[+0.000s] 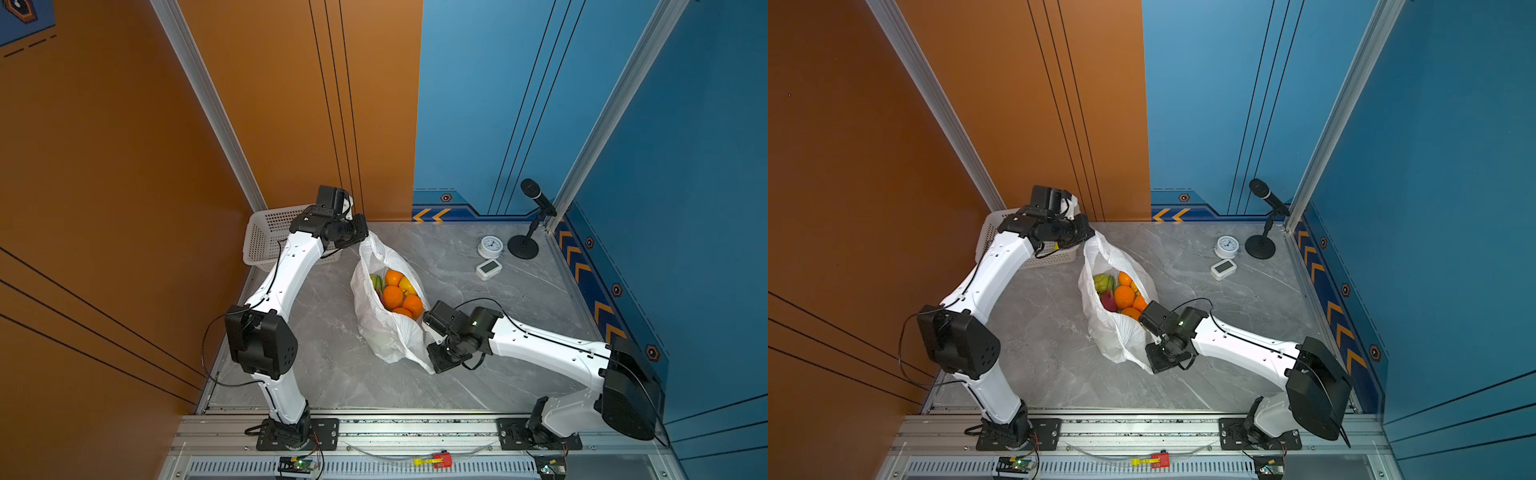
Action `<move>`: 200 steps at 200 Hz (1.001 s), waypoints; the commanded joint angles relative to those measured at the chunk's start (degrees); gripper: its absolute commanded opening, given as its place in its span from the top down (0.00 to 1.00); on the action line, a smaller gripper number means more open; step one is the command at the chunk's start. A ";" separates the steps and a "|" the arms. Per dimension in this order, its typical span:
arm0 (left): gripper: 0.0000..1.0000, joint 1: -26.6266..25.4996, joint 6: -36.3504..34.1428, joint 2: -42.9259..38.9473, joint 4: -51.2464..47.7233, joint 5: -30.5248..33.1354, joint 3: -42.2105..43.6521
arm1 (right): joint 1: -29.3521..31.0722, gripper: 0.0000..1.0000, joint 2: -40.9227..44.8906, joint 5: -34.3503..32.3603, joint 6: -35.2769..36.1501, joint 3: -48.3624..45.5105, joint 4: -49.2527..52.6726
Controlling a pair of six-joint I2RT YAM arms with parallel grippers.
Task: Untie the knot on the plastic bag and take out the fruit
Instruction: 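Release the rim and bring both grippers over the exposed fruit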
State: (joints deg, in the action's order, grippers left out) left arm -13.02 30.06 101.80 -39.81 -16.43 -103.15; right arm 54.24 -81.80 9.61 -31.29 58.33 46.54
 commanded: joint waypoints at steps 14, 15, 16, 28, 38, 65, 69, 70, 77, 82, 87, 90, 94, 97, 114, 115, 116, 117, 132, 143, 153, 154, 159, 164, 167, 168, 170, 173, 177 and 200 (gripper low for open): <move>0.76 -0.16 0.41 -3.57 0.60 0.96 2.71 | 0.15 0.82 5.24 -8.69 0.78 2.19 1.18; 0.75 -0.12 0.42 -3.73 0.61 0.96 2.84 | 0.16 0.82 5.38 -8.88 0.74 2.25 1.22; 0.74 -0.14 0.47 -3.81 0.61 0.91 2.98 | 0.16 0.81 5.44 -8.98 0.72 2.46 1.25; 0.63 -0.19 0.61 -5.31 0.65 0.87 4.20 | 0.17 0.70 6.44 -10.84 0.75 4.26 1.44; 0.57 -0.20 0.66 -6.68 0.62 0.70 5.37 | 0.08 0.63 7.12 -12.29 0.83 5.97 1.53; 0.47 -0.28 1.26 -11.77 0.54 0.98 8.68 | -0.41 0.53 7.58 -15.95 0.94 11.57 1.93; 0.47 -0.30 1.41 -12.64 0.54 1.25 9.22 | -0.60 0.53 7.49 -16.44 0.90 12.48 2.02; 0.46 -0.32 1.45 -12.84 0.53 1.33 9.39 | -0.61 0.53 7.47 -16.63 0.89 12.67 1.99; 0.45 -0.26 1.56 -14.14 0.53 1.80 10.25 | -0.78 0.52 7.44 -17.91 0.81 14.23 2.05; 0.45 -0.28 1.59 -15.04 0.40 2.17 10.78 | -0.88 0.51 7.24 -19.10 0.68 15.45 1.99; 0.44 -0.26 1.87 -15.93 0.16 2.62 11.10 | -0.97 0.50 7.18 -20.31 0.57 16.47 1.91; 0.44 -0.20 2.01 -16.53 -0.09 3.02 11.27 | -1.02 0.49 7.10 -21.00 0.54 17.02 1.70; 0.43 -0.23 2.28 -17.21 -0.32 3.37 11.43 | -1.14 0.49 7.01 -21.64 0.55 17.64 1.27; 0.43 -0.25 2.50 -17.62 -0.49 3.69 11.54 | -1.28 0.48 6.99 -22.02 0.61 18.02 0.87; 0.43 -0.97 4.71 -20.56 -0.53 4.58 12.82 | -2.39 0.46 6.20 -22.26 0.49 19.64 -2.54; 0.43 -1.10 4.86 -20.75 -0.53 4.57 12.90 | -2.52 0.46 6.12 -22.22 0.42 19.68 -2.83; 0.43 -1.20 4.93 -20.89 -0.53 4.65 12.98 | -2.63 0.46 6.03 -22.20 0.34 19.79 -3.02; 0.43 -1.34 5.05 -21.05 -0.53 4.65 13.07 | -2.68 0.46 5.99 -22.14 0.26 19.84 -3.29; 0.49 -4.05 5.62 -22.85 -0.60 4.14 13.88 | -4.38 0.46 4.39 -19.99 -1.31 20.52 -7.07; 0.51 -6.74 5.86 -24.08 -0.55 4.28 14.81 | -5.78 0.46 2.62 -17.32 -2.04 21.09 -9.70; 0.52 -9.14 6.34 -24.95 -0.52 4.64 16.02 | -7.01 0.46 0.67 -16.34 -3.04 22.01 -10.57; 0.52 -9.40 6.42 -25.06 -0.53 4.69 16.13 | -7.16 0.46 0.45 -16.27 -3.19 22.18 -10.63; 0.52 -10.60 6.69 -25.59 -0.46 4.96 16.92 | -7.84 0.46 -0.50 -15.68 -3.98 22.63 -10.68; 0.52 -11.61 7.17 -25.93 -0.59 5.16 17.88 | -8.54 0.46 -1.37 -15.01 -4.69 23.07 -10.81; 0.53 -12.28 7.27 -26.10 -0.54 5.22 18.45 | -9.01 0.46 -1.89 -14.49 -5.07 23.24 -10.96; 0.53 -12.42 7.33 -26.11 -0.49 5.24 18.66 | -9.17 0.46 -1.97 -14.33 -5.17 23.24 -11.04; 0.53 -12.81 7.45 -26.25 -0.50 5.39 19.10 | -9.37 0.46 -2.31 -14.04 -5.36 23.37 -11.15; 0.53 -13.31 7.54 -26.47 -0.57 5.45 19.56 | -9.79 0.46 -2.76 -13.45 -5.56 23.41 -11.47; 0.53 -14.12 7.63 -26.75 -0.56 5.67 20.48 | -10.27 0.46 -3.30 -12.74 -5.74 23.34 -11.87; 0.53 -17.22 8.04 -28.14 -0.83 7.11 25.81 | -12.20 0.46 -6.47 -9.13 -6.42 23.72 -12.96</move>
State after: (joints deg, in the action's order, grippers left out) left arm -27.90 36.86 75.22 -39.40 -12.01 -82.26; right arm 43.88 -85.58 -4.54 -35.05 80.42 35.88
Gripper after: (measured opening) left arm 0.470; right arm 0.539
